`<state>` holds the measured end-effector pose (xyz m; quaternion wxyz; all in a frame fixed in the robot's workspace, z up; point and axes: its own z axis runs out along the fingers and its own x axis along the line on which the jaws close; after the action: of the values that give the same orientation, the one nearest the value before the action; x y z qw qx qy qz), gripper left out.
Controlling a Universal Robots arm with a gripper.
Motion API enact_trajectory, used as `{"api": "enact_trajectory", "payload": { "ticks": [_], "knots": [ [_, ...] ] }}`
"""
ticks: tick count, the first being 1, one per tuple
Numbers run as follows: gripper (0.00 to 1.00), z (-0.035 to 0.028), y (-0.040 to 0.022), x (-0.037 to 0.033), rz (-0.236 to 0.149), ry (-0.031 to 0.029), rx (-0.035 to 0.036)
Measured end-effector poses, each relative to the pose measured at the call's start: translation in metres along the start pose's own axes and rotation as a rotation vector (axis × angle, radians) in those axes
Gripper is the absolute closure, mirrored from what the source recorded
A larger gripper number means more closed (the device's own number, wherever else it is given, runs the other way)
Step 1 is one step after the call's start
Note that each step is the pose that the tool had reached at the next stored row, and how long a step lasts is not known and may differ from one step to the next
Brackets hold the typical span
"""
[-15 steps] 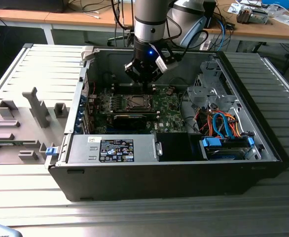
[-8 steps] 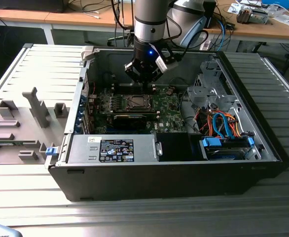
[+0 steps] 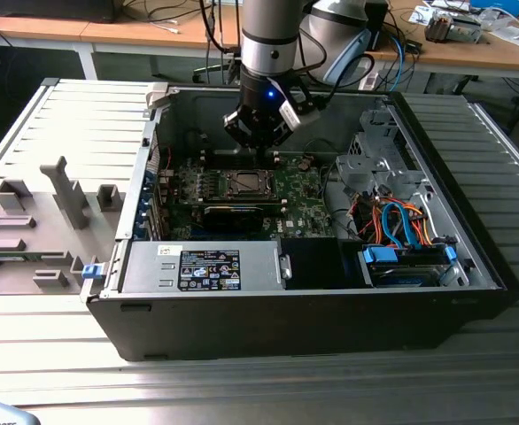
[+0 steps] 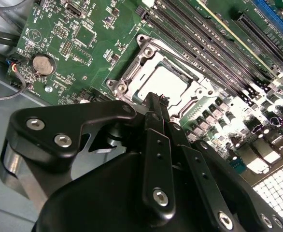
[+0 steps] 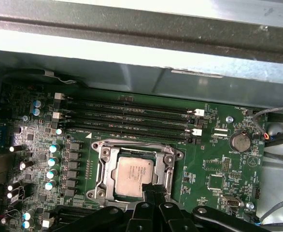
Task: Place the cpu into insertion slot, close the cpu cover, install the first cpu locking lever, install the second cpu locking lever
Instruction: 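Install the second cpu locking lever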
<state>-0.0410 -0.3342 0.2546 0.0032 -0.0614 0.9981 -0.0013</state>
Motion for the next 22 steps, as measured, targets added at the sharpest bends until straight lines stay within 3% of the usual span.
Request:
{"api": "enact_trajectory", "payload": {
  "ticks": [3, 9, 15, 16, 18, 19, 21, 22],
  "knots": [
    [0.89, 0.0002, -0.0032, 0.0004, 0.000, -0.0018, -0.0128],
    [0.89, 0.0002, -0.0133, 0.0017, 0.001, -0.0077, -0.0605],
    [0.89, 0.0002, -0.0171, 0.0021, 0.001, -0.0150, -0.1207],
    [0.89, 0.0002, -0.0183, 0.0022, 0.001, -0.0169, -0.1361],
    [0.89, 0.0003, -0.0193, 0.0024, 0.001, -0.0186, -0.1499],
    [0.89, 0.0002, -0.0203, 0.0025, 0.001, -0.0203, -0.1633],
    [0.89, 0.0002, -0.0215, 0.0026, 0.001, -0.0222, -0.1788],
    [0.89, 0.0002, -0.0222, 0.0027, 0.002, -0.0236, -0.1903]
  ]
}}
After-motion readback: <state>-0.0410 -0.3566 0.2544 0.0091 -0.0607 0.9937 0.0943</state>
